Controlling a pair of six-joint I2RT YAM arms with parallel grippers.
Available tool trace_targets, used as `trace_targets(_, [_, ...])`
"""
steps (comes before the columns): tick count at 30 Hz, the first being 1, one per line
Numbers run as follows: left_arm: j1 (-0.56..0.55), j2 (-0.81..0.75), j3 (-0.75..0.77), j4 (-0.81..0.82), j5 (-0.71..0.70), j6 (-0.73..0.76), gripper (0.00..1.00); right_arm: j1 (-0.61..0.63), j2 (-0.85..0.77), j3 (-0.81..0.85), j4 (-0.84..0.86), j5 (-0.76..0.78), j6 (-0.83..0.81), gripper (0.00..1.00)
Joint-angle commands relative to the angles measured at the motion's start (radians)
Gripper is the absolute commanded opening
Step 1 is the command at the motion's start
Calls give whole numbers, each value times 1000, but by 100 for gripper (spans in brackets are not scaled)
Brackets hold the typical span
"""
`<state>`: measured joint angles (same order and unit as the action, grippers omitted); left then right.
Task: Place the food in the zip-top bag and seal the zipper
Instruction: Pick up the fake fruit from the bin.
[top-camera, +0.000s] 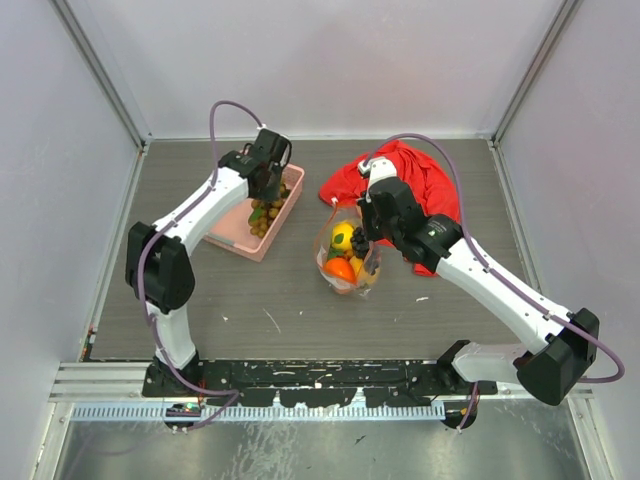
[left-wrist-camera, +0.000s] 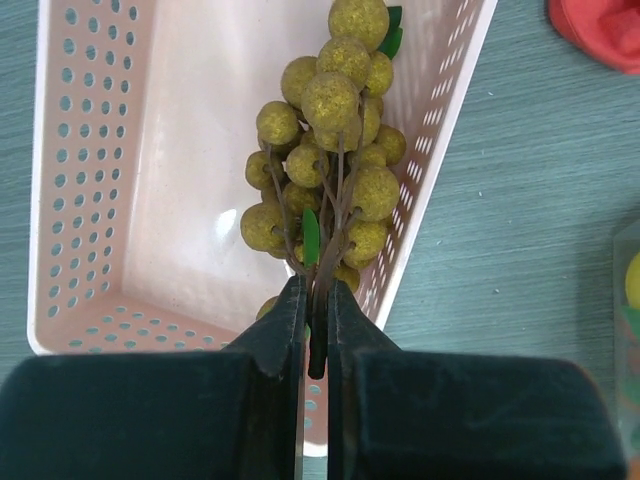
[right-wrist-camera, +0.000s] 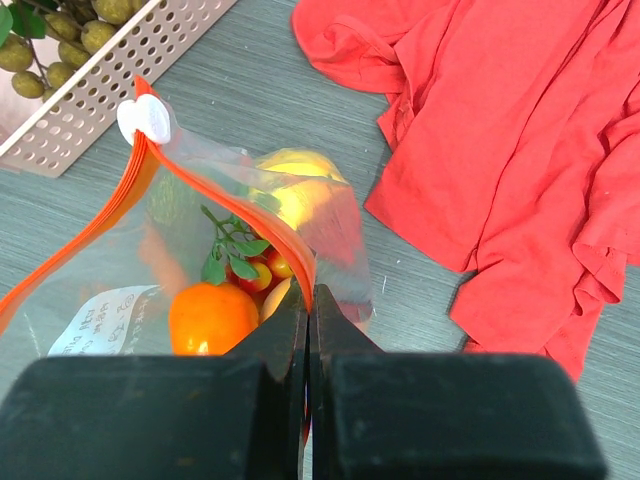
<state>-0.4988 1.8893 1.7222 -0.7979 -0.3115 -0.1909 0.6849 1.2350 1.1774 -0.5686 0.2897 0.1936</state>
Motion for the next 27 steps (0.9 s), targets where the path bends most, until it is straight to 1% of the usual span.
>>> trace_targets(1, [-1,-153,7,10,10,-41,0,0,-5,13,54,-3,10,1])
trace_targets(5, [-3,-251,-39,17,13,-93,0,-1,1,17,55,-7,12,1])
trace_targets(8, [-3,-328,-59,-1,-7,-167,0,-1,10,17,59,-10,13,1])
trace_targets(10, [-3,-375,-80,1,9,-222,0,0,18,18,59,-14,16,1])
trace_targets(12, [-2,-429,-112,30,49,-271,0,0,24,20,58,-21,19,1])
trace_targets(18, [-3,-583,-186,70,103,-438,0,0,24,22,62,-27,26,1])
trace_targets(22, [-3,-699,-234,112,172,-511,0,1,27,22,63,-30,29,1])
trace_targets(27, [-15,-803,-278,149,266,-588,0,0,28,23,65,-35,34,1])
